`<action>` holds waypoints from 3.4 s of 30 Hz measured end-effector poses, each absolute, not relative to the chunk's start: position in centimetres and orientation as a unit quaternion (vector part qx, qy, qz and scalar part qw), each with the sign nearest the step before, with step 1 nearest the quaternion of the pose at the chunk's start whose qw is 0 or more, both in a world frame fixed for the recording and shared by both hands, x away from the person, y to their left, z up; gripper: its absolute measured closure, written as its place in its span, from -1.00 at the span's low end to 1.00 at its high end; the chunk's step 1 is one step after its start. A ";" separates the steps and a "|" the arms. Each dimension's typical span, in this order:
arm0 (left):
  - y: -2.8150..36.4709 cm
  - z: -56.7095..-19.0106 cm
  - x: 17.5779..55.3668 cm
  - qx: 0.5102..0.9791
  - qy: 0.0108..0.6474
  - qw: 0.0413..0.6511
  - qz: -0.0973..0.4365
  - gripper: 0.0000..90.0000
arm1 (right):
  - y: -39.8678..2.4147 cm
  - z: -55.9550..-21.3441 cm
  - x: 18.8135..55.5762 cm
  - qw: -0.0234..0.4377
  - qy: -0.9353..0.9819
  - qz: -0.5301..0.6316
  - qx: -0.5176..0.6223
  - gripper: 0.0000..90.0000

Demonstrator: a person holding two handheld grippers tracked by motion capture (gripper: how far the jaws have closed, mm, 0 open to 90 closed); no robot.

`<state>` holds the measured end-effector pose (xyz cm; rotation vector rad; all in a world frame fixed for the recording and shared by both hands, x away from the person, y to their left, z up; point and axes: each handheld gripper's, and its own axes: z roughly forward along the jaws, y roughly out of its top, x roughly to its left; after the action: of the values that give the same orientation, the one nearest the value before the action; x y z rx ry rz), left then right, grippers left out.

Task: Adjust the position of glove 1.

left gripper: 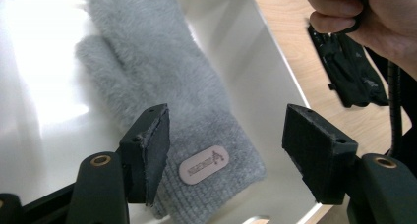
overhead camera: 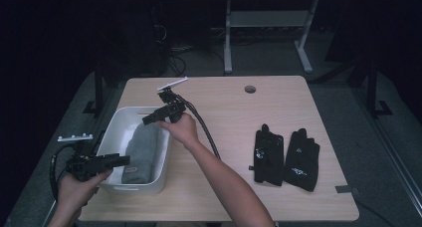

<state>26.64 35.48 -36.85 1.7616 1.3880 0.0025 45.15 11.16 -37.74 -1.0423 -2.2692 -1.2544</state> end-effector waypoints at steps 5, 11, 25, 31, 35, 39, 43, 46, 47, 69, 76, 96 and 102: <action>35.1 -36.4 26.7 0.712 0.549 0.438 0.006 -0.24 | 10.4 -37.4 45.1 0.172 -0.795 -0.448 -0.370 0.13; 34.1 -35.8 26.8 0.715 0.540 0.445 0.008 -0.25 | 9.1 -36.6 45.1 0.175 -0.789 -0.458 -0.371 0.11; 31.7 -34.8 27.4 0.726 0.523 0.447 0.010 -0.26 | 5.8 -35.7 45.1 0.169 -0.779 -0.475 -0.373 0.06; 30.4 -34.5 27.8 0.734 0.512 0.447 0.005 -0.27 | 4.1 -35.2 45.0 0.163 -0.776 -0.482 -0.373 0.06; 29.5 -34.3 28.1 0.739 0.504 0.447 0.005 -0.27 | 2.8 -35.1 44.9 0.158 -0.772 -0.485 -0.378 0.06; 28.5 -34.1 28.3 0.743 0.498 0.448 0.003 -0.27 | 1.6 -35.0 44.9 0.156 -0.768 -0.490 -0.382 0.05; 27.3 -33.9 28.5 0.747 0.490 0.448 -0.001 -0.28 | 0.5 -34.8 44.8 0.154 -0.767 -0.492 -0.383 0.03; 26.6 -33.8 28.6 0.750 0.484 0.450 -0.002 -0.28 | -0.3 -34.6 44.7 0.153 -0.766 -0.494 -0.382 0.02; 26.4 -33.8 28.6 0.753 0.481 0.450 -0.004 -0.29 | -0.6 -34.6 44.7 0.153 -0.765 -0.495 -0.383 0.01; 20.9 -34.0 29.1 0.776 0.445 0.447 -0.024 -0.33 | -7.4 -34.9 43.8 0.139 -0.752 -0.504 -0.401 -0.06; 19.2 -34.3 29.4 0.780 0.435 0.449 -0.035 -0.40 | -9.5 -35.3 43.3 0.139 -0.746 -0.504 -0.413 -0.08; 14.9 -35.4 30.0 0.793 0.406 0.449 -0.066 -0.47 | -14.7 -36.1 41.8 0.124 -0.736 -0.502 -0.437 -0.11; 13.9 -35.6 30.0 0.796 0.397 0.452 -0.069 -0.47 | -15.9 -36.0 41.3 0.120 -0.732 -0.504 -0.442 -0.11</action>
<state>30.03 13.90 -35.55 1.9652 0.9817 -0.1699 41.29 -15.94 -36.00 -1.2917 -2.1387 -1.4730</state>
